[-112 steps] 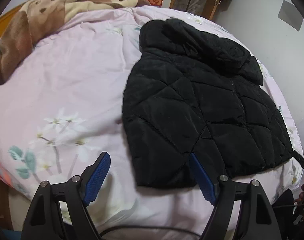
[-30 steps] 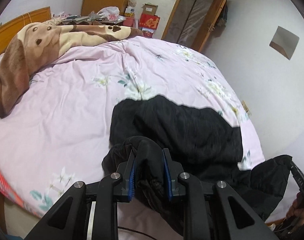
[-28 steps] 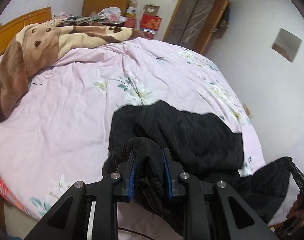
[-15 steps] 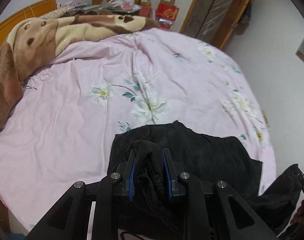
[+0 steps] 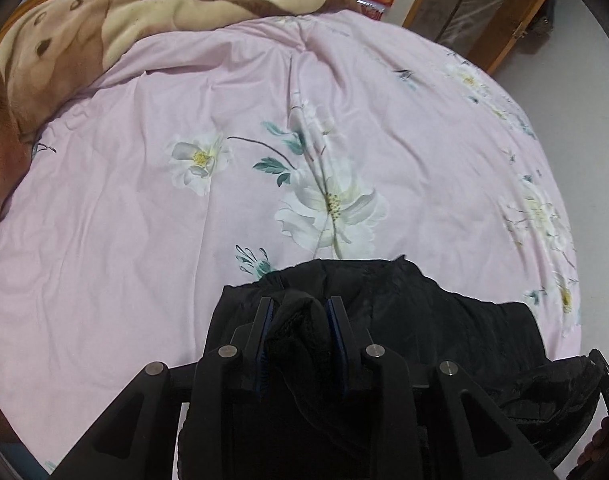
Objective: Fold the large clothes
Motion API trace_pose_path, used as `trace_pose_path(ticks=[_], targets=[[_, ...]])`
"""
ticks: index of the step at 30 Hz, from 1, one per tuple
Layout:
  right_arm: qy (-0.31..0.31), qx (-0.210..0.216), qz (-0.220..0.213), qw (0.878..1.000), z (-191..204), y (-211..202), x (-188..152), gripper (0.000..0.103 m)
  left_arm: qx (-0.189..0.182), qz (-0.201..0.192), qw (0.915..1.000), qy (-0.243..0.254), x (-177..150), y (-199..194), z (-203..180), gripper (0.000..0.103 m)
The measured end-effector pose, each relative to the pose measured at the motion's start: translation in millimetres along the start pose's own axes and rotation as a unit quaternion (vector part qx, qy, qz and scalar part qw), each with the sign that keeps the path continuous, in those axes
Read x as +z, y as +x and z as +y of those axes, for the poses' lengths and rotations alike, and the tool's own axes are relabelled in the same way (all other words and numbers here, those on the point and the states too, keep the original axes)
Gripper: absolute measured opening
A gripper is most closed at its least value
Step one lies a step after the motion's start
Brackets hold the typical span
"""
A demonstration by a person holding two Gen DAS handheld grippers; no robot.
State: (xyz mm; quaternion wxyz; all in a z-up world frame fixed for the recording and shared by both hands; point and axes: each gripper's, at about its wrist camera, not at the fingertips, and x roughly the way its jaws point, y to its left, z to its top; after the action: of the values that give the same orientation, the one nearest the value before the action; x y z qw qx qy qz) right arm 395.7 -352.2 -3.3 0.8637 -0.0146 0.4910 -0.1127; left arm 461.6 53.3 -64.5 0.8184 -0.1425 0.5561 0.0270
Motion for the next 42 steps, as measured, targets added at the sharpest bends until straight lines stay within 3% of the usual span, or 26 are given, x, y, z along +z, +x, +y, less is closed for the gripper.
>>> trace_pose_path(ticks=[9, 13, 17, 19, 21, 22, 24, 28, 30, 32, 35, 37, 38, 40, 42], targets=[[0.008, -0.010, 0.027, 1.000, 1, 27, 15, 0.014, -0.006, 0.006, 0.9999, -0.011, 16, 15, 4, 0.039], [0.006, -0.007, -0.010, 1.000, -6, 8, 14, 0.015, -0.046, -0.013, 0.9987, -0.020, 17, -2, 21, 0.053], [0.013, 0.011, -0.052, 0.998, -23, -16, 6, 0.029, -0.092, -0.051, 0.9937, -0.037, 14, -30, 48, 0.067], [0.001, 0.034, -0.070, 0.997, -30, -27, -2, 0.043, -0.112, -0.066, 0.9907, -0.039, 9, -43, 61, 0.075], [-0.014, 0.064, -0.073, 0.995, -34, -31, -13, 0.065, -0.129, -0.079, 0.9883, -0.020, 0, -50, 69, 0.085], [-0.023, 0.085, -0.069, 0.994, -36, -30, -20, 0.067, -0.140, -0.076, 0.9872, 0.002, -9, -49, 71, 0.090], [-0.044, 0.114, -0.055, 0.991, -36, -22, -33, 0.067, -0.151, -0.052, 0.9863, 0.040, -22, -39, 67, 0.090], [-0.056, 0.129, -0.032, 0.990, -31, 4, -54, 0.067, -0.142, 0.014, 0.9849, 0.099, -46, 0, 46, 0.090], [-0.032, 0.164, -0.011, 0.986, -33, 20, -55, 0.067, -0.123, 0.014, 0.9872, 0.101, -48, 11, 38, 0.090], [-0.002, 0.175, 0.010, 0.984, -36, 35, -53, 0.067, -0.106, 0.010, 0.9889, 0.103, -46, 16, 32, 0.086], [0.040, 0.207, 0.024, 0.977, -40, 41, -51, 0.048, -0.089, 0.005, 0.9911, 0.099, -40, 17, 25, 0.064], [0.042, 0.217, 0.029, 0.975, -39, 42, -50, 0.037, -0.073, 0.012, 0.9921, 0.101, -37, 18, 26, 0.042], [0.036, 0.214, 0.024, 0.976, -38, 41, -50, 0.019, -0.070, 0.012, 0.9925, 0.100, -35, 16, 28, 0.035], [0.024, 0.199, -0.008, 0.980, -36, 29, -50, 0.013, -0.062, -0.004, 0.9923, 0.107, -33, 8, 28, 0.023], [0.028, 0.195, -0.041, 0.980, -40, 15, -48, 0.011, -0.056, -0.025, 0.9926, 0.105, -31, -4, 30, 0.021]])
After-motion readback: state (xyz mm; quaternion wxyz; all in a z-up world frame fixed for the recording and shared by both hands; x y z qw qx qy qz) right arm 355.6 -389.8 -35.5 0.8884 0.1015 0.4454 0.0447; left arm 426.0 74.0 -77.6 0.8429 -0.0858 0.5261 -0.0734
